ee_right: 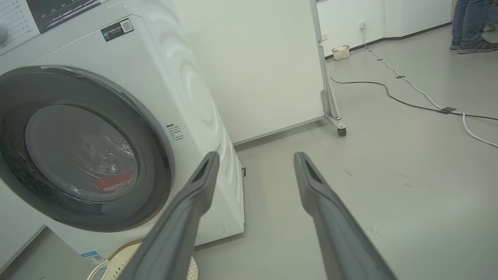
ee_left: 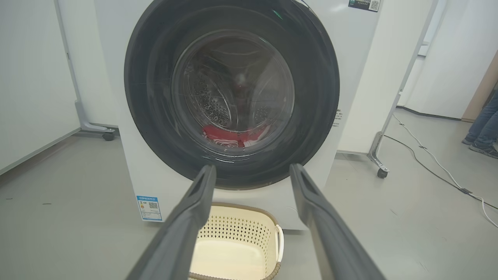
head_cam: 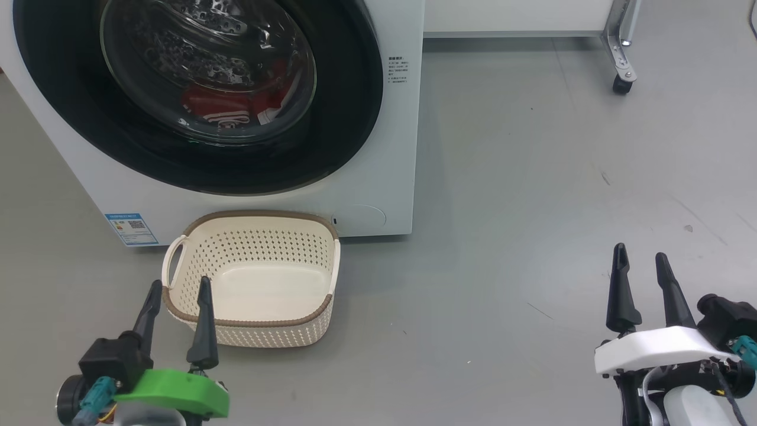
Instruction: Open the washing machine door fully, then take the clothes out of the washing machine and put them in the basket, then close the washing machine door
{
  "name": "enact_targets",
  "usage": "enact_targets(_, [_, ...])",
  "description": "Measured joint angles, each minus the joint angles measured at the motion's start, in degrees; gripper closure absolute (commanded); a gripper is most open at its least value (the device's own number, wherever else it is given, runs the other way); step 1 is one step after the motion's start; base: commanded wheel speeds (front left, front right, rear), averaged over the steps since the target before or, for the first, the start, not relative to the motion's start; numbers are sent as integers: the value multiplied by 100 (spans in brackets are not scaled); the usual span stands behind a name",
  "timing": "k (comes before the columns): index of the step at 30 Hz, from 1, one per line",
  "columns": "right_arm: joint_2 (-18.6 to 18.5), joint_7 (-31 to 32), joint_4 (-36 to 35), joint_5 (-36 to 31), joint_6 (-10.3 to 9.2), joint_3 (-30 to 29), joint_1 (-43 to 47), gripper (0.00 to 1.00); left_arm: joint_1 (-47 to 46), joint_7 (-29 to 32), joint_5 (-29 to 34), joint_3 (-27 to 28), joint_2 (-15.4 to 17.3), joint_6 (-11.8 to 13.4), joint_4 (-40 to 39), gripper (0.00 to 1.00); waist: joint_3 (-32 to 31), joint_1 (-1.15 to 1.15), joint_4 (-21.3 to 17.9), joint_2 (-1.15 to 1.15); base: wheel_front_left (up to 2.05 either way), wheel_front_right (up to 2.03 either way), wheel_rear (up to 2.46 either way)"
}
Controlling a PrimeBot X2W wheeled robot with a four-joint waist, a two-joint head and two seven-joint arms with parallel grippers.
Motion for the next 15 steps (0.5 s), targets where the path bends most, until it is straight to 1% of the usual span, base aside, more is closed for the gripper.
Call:
enact_targets(10, [-60,-10,271,-887,-204,249,105,0,75,-202,939,-167,0,258,301,0,4,0,-4,0,0,0,0])
enact_targets(13, [-60,-26,326,-1074,-294,311,105,0,76,-253,1177,-242,0,299,414,0,7,0,-8,0,0,0,0])
enact_targets(15, [-58,-26,355,-1107,-307,330,105,0,77,-253,1245,-277,-1,339,517,0,8,0,-13,0,0,0,0])
